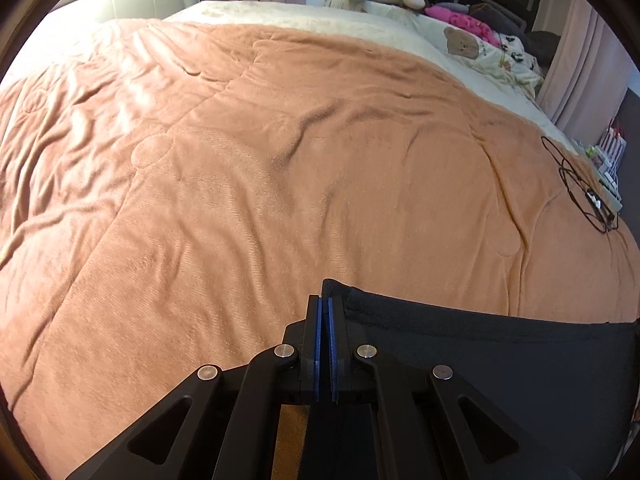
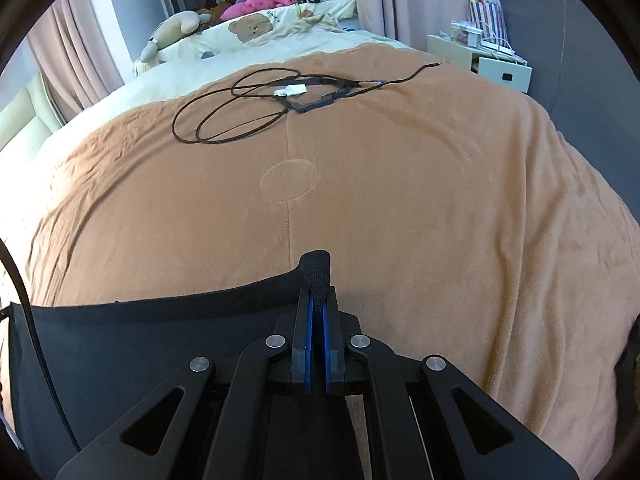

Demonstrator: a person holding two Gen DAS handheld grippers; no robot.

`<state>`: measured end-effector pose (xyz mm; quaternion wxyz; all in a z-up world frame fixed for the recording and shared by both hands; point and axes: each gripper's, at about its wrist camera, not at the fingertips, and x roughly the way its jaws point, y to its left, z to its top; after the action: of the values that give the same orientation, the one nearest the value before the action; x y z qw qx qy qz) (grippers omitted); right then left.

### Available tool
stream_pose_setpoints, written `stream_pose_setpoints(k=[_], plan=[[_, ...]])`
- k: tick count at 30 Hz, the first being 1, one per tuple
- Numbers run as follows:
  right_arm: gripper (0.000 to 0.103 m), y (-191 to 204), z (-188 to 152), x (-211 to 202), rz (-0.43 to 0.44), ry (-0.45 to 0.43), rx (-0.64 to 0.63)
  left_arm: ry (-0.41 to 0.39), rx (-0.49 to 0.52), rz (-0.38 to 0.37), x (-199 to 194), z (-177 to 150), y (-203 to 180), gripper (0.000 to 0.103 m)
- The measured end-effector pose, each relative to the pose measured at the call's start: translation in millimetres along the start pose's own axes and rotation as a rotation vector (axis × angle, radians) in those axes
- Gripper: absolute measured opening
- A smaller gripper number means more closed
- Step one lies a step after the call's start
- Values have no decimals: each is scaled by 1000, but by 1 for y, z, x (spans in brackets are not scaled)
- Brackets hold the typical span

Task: Fold small clothes
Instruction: 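Close both grippers on the folded edge and lift it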

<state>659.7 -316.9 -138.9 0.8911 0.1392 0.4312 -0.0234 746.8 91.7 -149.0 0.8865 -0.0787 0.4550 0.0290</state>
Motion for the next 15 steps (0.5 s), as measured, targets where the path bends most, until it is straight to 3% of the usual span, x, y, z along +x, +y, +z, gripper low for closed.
stream_pose_setpoints(k=[11, 14, 15], plan=[[1, -2, -4, 34, -25, 74, 4, 93, 33, 47, 44, -6, -7, 4], [5, 0, 0, 35, -45, 95, -17, 99, 43, 54, 42, -3, -8, 6], [7, 2, 2, 34, -55, 103, -30, 105, 41, 61, 40, -3, -7, 12]])
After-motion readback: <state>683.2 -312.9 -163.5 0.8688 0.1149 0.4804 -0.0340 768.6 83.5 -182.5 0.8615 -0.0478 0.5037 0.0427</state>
